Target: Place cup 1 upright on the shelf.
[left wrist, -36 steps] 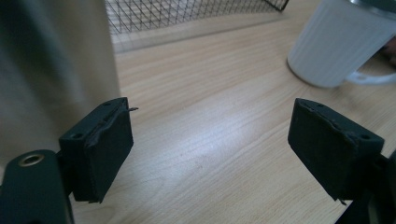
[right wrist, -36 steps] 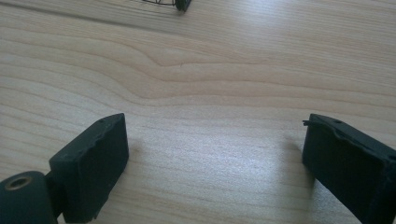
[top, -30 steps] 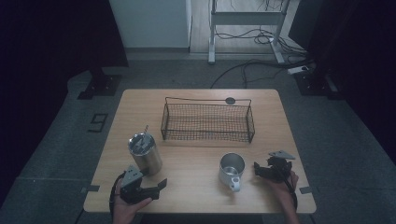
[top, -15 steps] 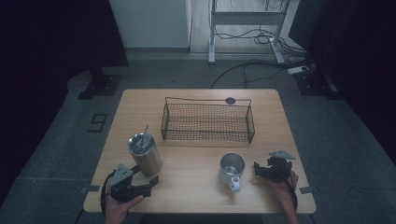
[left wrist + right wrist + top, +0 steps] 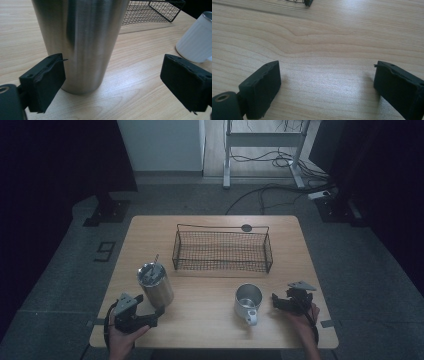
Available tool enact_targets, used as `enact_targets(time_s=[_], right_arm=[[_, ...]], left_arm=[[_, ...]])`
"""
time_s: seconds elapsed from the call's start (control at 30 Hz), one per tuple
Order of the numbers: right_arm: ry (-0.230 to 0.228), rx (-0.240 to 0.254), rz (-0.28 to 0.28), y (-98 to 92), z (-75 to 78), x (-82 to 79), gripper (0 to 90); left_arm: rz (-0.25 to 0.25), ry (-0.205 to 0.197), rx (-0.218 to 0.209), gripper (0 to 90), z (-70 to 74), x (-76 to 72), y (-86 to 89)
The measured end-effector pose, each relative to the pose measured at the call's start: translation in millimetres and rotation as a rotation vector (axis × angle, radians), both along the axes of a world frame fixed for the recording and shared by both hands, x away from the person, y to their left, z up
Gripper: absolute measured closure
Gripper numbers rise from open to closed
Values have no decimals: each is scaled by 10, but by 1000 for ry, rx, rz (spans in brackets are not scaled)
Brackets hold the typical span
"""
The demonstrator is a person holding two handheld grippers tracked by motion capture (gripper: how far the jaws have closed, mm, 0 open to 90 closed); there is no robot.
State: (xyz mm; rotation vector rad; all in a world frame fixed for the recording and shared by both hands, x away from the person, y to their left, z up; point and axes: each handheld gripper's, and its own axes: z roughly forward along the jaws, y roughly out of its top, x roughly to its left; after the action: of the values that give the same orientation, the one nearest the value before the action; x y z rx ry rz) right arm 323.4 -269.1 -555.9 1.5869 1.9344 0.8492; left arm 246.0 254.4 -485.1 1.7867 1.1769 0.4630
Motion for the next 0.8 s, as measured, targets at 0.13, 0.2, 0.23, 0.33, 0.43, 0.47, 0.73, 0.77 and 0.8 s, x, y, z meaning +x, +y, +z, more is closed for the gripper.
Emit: enact_targets(time_s=[0.13, 0.2, 0.23, 0.33, 0.43, 0.47, 0.73, 0.77, 0.8], right_arm=[[1, 1, -1, 1, 1, 0, 70], [1, 1, -1, 1, 1, 0, 70], [1, 1, -1, 1, 1, 0, 70], [1, 1, -1, 1, 1, 0, 70], [1, 1, -1, 1, 0, 0, 70], [0, 0, 0, 0, 0, 0, 70], [0, 0, 0, 0, 0, 0, 70], [0, 0, 0, 0, 0, 0, 70], [0, 0, 0, 0, 0, 0, 70]], left_arm=[[9, 3, -1, 29, -18, 36, 29], [19, 6, 0, 15, -44, 72, 52], [19, 6, 0, 12, -44, 72, 52], [23, 8, 4, 3, -66, 115, 66], [23, 4, 6, 0, -69, 136, 71], [30, 3, 6, 0, -69, 161, 71], [49, 6, 13, 0, -38, 249, 68], [48, 3, 13, 0, -35, 263, 66], [50, -1, 14, 0, -34, 278, 62]])
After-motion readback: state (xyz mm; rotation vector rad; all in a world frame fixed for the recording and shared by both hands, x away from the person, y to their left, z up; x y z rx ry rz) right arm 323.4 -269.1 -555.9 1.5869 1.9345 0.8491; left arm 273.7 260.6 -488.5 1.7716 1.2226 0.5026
